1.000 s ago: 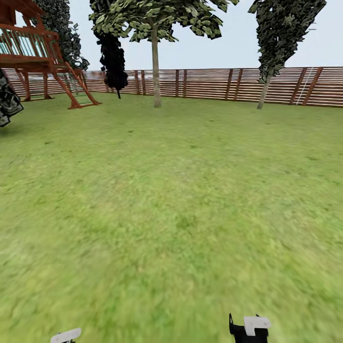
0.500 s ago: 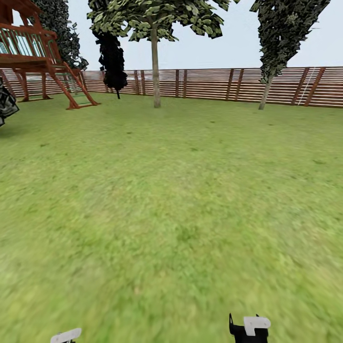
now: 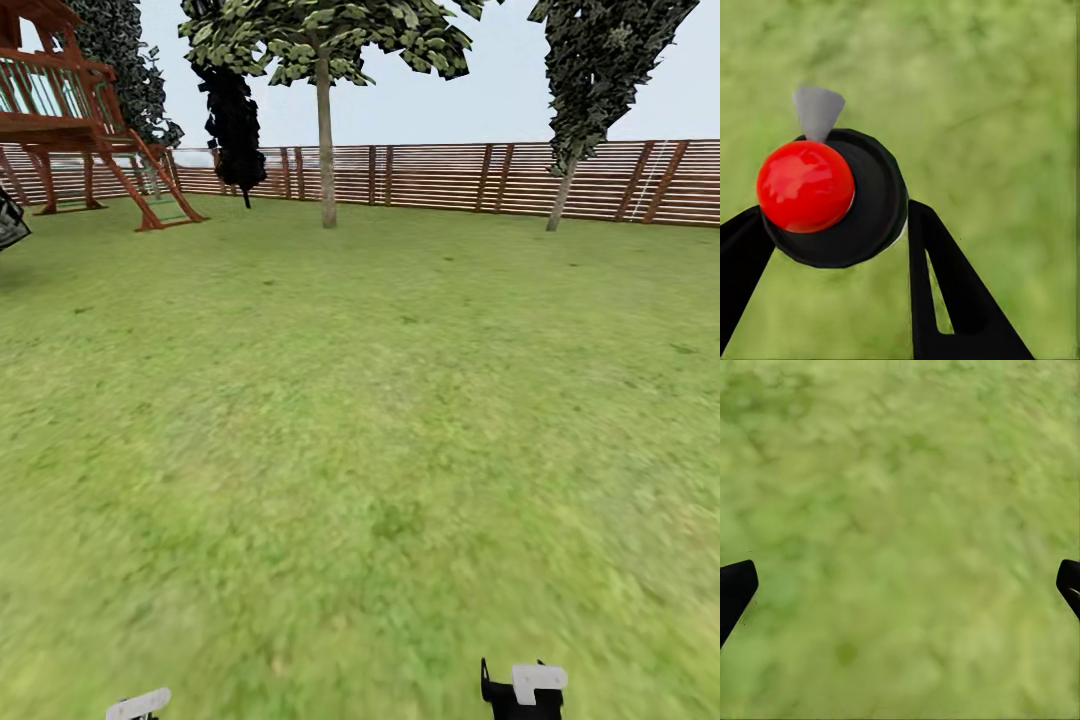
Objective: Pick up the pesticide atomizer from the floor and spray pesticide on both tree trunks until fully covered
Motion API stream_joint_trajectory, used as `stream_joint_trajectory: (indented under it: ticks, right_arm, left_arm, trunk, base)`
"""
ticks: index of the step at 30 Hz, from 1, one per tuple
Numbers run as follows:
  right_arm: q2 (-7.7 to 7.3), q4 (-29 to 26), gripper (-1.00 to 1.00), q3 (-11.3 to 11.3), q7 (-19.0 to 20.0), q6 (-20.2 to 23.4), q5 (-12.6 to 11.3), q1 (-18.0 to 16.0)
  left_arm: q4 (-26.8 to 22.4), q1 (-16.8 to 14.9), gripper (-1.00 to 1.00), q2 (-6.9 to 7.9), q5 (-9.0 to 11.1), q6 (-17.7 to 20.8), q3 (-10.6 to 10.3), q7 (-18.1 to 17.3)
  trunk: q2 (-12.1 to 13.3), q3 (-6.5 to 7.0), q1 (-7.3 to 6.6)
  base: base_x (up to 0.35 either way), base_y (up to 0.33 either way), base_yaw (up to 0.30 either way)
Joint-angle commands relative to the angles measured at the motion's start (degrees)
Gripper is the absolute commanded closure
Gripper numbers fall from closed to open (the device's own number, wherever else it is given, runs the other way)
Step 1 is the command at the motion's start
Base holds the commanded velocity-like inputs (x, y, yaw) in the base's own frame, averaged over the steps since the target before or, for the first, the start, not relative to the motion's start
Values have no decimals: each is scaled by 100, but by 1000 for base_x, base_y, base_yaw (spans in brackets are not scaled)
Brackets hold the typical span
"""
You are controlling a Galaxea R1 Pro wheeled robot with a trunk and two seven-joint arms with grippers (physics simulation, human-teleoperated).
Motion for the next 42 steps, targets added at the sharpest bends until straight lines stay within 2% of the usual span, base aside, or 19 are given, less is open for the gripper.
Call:
stream_joint_trajectory:
  ticks: [1, 42]
  right_arm:
    - [-2, 1, -100, 50, -13, -15, -54, -3]
    - [7, 1, -100, 50, -15, -16, -54, -3]
  left_arm:
    - [-4, -3, 100, 1, 14, -11, -48, 38]
    - [-2, 0, 100, 1, 14, -2, -49, 38]
  trunk:
    - [-2, -5, 3]
    - [-2, -5, 3]
  base:
    - [338, 0, 0]
    - [338, 0, 21]
